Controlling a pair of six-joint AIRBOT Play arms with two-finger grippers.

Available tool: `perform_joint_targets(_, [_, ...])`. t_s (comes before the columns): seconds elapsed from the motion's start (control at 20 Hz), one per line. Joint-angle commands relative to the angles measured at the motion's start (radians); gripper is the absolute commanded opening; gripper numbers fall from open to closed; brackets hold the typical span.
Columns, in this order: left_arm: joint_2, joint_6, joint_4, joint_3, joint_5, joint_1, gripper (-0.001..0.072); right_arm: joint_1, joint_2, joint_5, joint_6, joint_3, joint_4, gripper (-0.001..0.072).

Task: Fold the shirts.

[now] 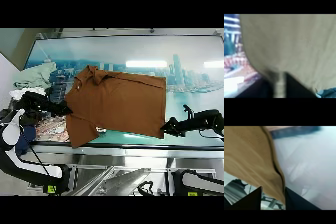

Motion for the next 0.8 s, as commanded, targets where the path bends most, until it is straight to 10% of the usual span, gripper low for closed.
perform_joint_targets(0.0, [0.002,0.006,-0.015,0.001,-0.002,-0.008,0.0118,0.092,-0.043,0.084,-0.072,-0.009,0.105,0.0245])
perform_joint_targets(0.15, [0.016,0.038,-0.024,0.001,0.005,-0.011,0.0021,0.123,-0.027,0.069,-0.093,0.005,0.119,0.0012])
perform_joint_targets(0.55, [0.705,0.084,-0.294,0.155,-0.053,-0.037,0.002,0.027,0.523,0.069,-0.097,0.575,0.205,0.0011])
perform_joint_targets(0.75, [1.182,0.055,-0.235,0.426,-0.46,-0.089,0.002,0.028,0.745,0.259,-0.153,1.052,0.132,0.0011])
